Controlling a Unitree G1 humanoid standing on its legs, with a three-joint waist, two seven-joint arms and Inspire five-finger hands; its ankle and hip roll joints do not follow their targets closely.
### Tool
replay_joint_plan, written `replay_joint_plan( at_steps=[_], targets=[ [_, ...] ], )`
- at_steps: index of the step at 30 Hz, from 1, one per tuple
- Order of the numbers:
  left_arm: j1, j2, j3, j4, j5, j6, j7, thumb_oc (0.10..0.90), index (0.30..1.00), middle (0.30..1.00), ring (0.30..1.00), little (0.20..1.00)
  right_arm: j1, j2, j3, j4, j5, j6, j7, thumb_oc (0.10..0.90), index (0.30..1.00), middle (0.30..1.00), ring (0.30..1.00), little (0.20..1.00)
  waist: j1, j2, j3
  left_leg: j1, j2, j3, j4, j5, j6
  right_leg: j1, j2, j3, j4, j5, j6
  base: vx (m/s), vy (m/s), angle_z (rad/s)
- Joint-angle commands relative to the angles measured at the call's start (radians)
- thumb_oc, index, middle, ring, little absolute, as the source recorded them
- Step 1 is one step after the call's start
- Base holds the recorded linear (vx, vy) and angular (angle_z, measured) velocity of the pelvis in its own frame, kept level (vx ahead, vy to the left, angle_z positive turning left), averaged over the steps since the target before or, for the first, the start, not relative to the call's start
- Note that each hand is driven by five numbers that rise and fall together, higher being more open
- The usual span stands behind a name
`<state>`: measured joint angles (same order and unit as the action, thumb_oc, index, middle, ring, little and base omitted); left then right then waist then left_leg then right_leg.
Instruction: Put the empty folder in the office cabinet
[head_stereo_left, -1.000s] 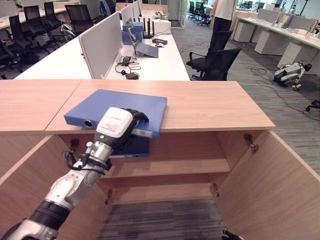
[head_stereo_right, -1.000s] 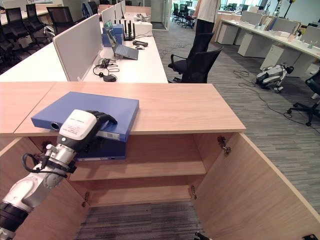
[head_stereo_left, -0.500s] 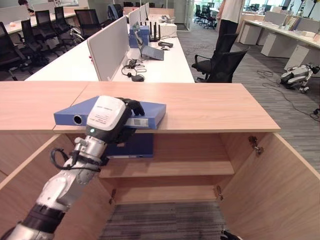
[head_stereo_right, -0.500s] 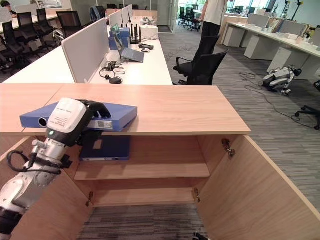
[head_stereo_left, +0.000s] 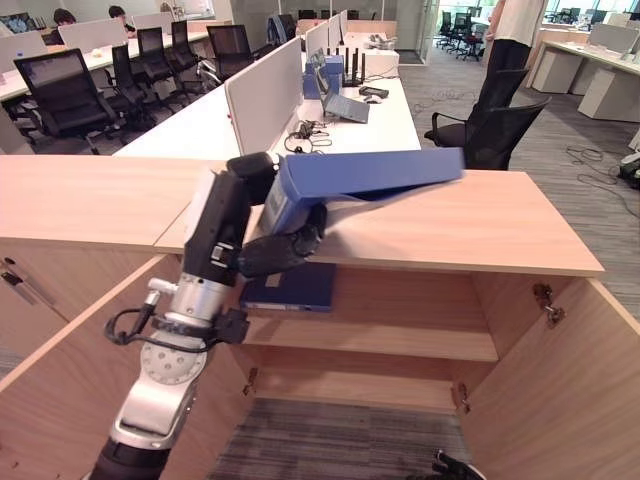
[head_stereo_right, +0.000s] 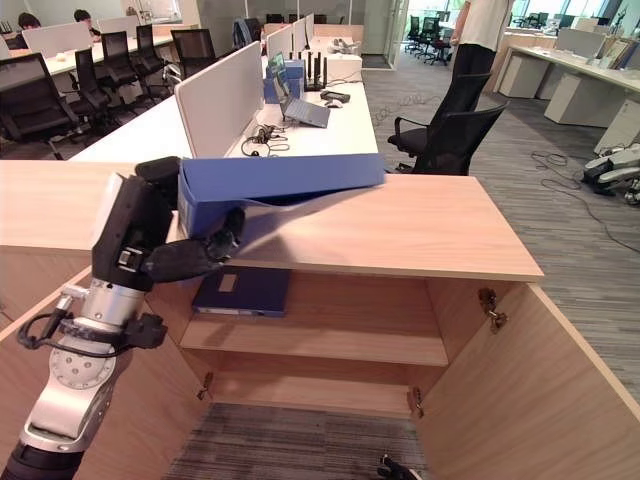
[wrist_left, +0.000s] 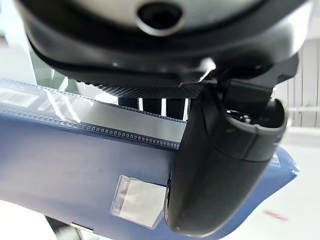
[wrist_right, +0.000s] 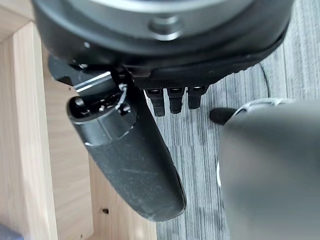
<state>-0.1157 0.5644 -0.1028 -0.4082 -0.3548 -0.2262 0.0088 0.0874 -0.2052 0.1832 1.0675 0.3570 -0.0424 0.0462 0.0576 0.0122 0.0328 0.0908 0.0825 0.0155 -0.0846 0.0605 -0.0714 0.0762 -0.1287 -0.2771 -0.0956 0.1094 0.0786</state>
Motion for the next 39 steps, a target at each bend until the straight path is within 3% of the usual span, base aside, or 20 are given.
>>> replay_joint_plan(
  at_steps=[1, 9, 20, 26, 30, 39],
  targets=[
    [-0.237, -0.033, 0.034, -0.068, -0.189, -0.097, -0.025, 0.400, 0.300, 0.300, 0.300, 0.300, -0.119, -0.033, 0.019, -0.016, 0.010, -0.028, 0.014, 0.800, 0.900, 0.900, 0.900, 0.900, 0.009, 0.014, 0.028, 0.048, -0.018, -0.014, -0.003, -0.110, 0.001, 0.098, -0.021, -0.039, 0.008, -0.140, 0.075, -0.05, -0.017, -0.01],
    [-0.243, -0.056, -0.061, -0.113, -0.468, -0.030, -0.160, 0.400, 0.300, 0.300, 0.300, 0.300, -0.134, -0.022, 0.075, -0.004, -0.008, -0.016, 0.047, 0.800, 0.900, 0.900, 0.900, 0.900, 0.009, 0.025, 0.034, 0.046, -0.020, -0.011, -0.003, -0.106, 0.001, 0.097, -0.020, -0.034, 0.008, -0.138, 0.073, -0.01, -0.003, 0.00],
    [-0.172, -0.027, -0.090, -0.099, -0.567, 0.035, -0.201, 0.400, 0.300, 0.300, 0.300, 0.300, -0.140, -0.015, 0.083, 0.011, -0.003, -0.016, 0.054, 0.800, 0.900, 0.900, 0.900, 0.900, 0.009, 0.026, 0.040, 0.048, -0.020, -0.015, -0.003, -0.106, 0.004, 0.102, -0.014, -0.033, 0.008, -0.142, 0.068, 0.00, 0.000, 0.00],
    [-0.078, -0.010, -0.051, -0.054, -0.549, 0.065, -0.215, 0.400, 0.300, 0.300, 0.300, 0.300, -0.133, -0.015, 0.067, 0.006, 0.001, -0.013, 0.057, 0.800, 0.900, 0.900, 0.900, 0.900, 0.015, 0.023, 0.042, 0.041, -0.023, -0.026, -0.003, -0.104, 0.005, 0.100, -0.015, -0.030, 0.008, -0.144, 0.067, 0.00, 0.005, 0.01],
    [0.010, -0.013, 0.018, -0.006, -0.496, 0.063, -0.207, 0.400, 0.300, 0.300, 0.300, 0.300, -0.120, -0.003, 0.008, -0.051, 0.102, -0.017, 0.056, 0.800, 0.900, 0.900, 0.900, 0.900, 0.024, 0.019, 0.043, 0.038, -0.026, -0.036, -0.003, -0.106, 0.007, 0.102, -0.017, -0.033, 0.008, -0.145, 0.064, 0.02, 0.019, 0.06],
    [0.159, -0.046, 0.153, 0.056, -0.469, 0.043, -0.185, 0.400, 0.300, 0.300, 0.300, 0.300, -0.142, -0.061, -0.122, -0.431, 0.318, -0.090, 0.031, 0.800, 0.900, 0.900, 0.900, 0.900, 0.043, 0.006, 0.045, 0.039, -0.027, -0.042, -0.003, -0.111, 0.009, 0.102, -0.018, -0.037, 0.008, -0.144, 0.064, 0.01, 0.006, 0.01]
  ],
)
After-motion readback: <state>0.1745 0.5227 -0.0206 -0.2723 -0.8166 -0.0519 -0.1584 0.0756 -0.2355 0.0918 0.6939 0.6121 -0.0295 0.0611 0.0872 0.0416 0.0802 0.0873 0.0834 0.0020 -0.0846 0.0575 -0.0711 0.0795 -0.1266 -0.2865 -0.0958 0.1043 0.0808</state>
